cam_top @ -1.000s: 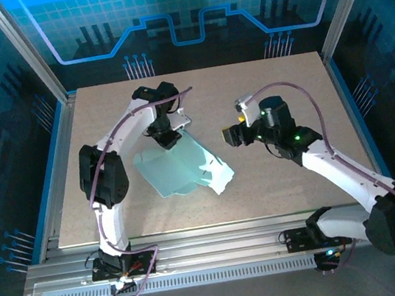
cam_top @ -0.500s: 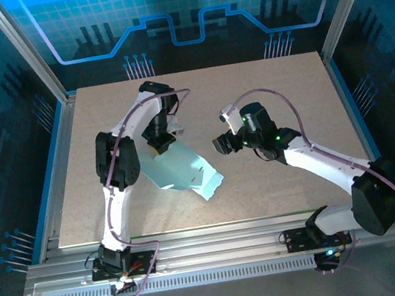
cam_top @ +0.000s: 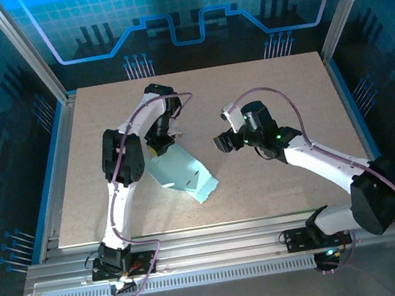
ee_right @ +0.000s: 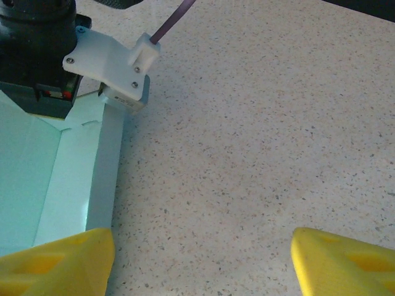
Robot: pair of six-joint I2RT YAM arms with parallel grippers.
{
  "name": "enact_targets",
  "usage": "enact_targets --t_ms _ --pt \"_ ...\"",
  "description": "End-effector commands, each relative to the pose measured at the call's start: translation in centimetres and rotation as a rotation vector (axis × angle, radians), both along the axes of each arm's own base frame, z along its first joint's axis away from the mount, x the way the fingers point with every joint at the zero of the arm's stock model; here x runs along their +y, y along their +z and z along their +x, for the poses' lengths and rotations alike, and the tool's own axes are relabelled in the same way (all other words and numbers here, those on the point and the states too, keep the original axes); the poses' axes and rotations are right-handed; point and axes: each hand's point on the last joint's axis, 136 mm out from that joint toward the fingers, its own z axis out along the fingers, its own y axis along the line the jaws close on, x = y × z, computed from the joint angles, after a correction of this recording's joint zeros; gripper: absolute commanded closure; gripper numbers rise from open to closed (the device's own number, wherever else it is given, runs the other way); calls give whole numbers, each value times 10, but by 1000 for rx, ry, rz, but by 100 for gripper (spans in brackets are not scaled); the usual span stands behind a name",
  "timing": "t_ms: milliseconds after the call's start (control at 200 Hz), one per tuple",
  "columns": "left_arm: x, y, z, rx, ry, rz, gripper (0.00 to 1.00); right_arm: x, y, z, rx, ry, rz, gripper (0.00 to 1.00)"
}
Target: Fold the paper box
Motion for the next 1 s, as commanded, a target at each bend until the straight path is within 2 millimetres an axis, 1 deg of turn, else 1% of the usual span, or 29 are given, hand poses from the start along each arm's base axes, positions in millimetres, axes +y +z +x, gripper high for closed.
enact_targets --t_ms 0,135,150,175,380,470,485,490,525,530,545,575,590,675,740,795,836,881,916,941,996 --pt "4 9 -14 69 3 45 86 -2 9 6 -30 -10 24 23" --pt "2 8 -13 64 3 42 82 -5 9 7 -27 -16 28 23" --pt "2 8 -13 64 3 42 77 -5 9 7 -27 -18 28 23" --pt "2 8 -13 63 4 41 75 -5 9 7 -27 -17 30 23" --pt "-1 11 -9 46 -5 36 73 -7 8 9 -23 -21 33 23" --pt "-4 15 -5 22 -10 33 71 -8 8 10 -22 -26 35 23" --pt "-4 17 -4 15 -8 29 63 -8 8 9 -22 -24 36 23" --pt "-5 17 -4 12 -9 28 62 -8 8 9 -22 -24 36 23" --pt "-9 20 -1 -6 -11 16 60 -8 9 9 -22 -24 39 23" --pt "-10 20 0 -11 -12 14 56 -8 9 9 -23 -24 38 23" --pt "-11 21 1 -21 -13 10 52 -8 9 9 -22 -25 40 23" --pt "-15 25 5 -41 -13 -3 50 -8 9 9 -20 -25 43 23" --pt "-17 27 6 -51 -16 -9 44 -8 8 10 -18 -26 45 23" --pt "-27 38 17 -122 -26 -33 30 -8 8 10 -4 -34 61 23" --pt "-36 49 26 -181 -19 -71 21 -9 6 12 8 -44 70 23" --pt "-43 59 34 -238 -13 -94 17 -10 5 13 18 -53 76 23" --pt "-46 66 41 -286 -2 -105 11 -11 4 13 27 -62 83 23" --pt "-47 75 53 -366 8 -104 5 -12 3 15 34 -72 89 23" --pt "-48 85 64 -436 27 -107 2 -13 2 15 40 -78 93 23" --pt "-47 93 72 -496 48 -106 1 -14 1 16 45 -84 97 23" --pt "-49 119 88 -632 103 -136 1 -14 -1 17 57 -92 102 23"
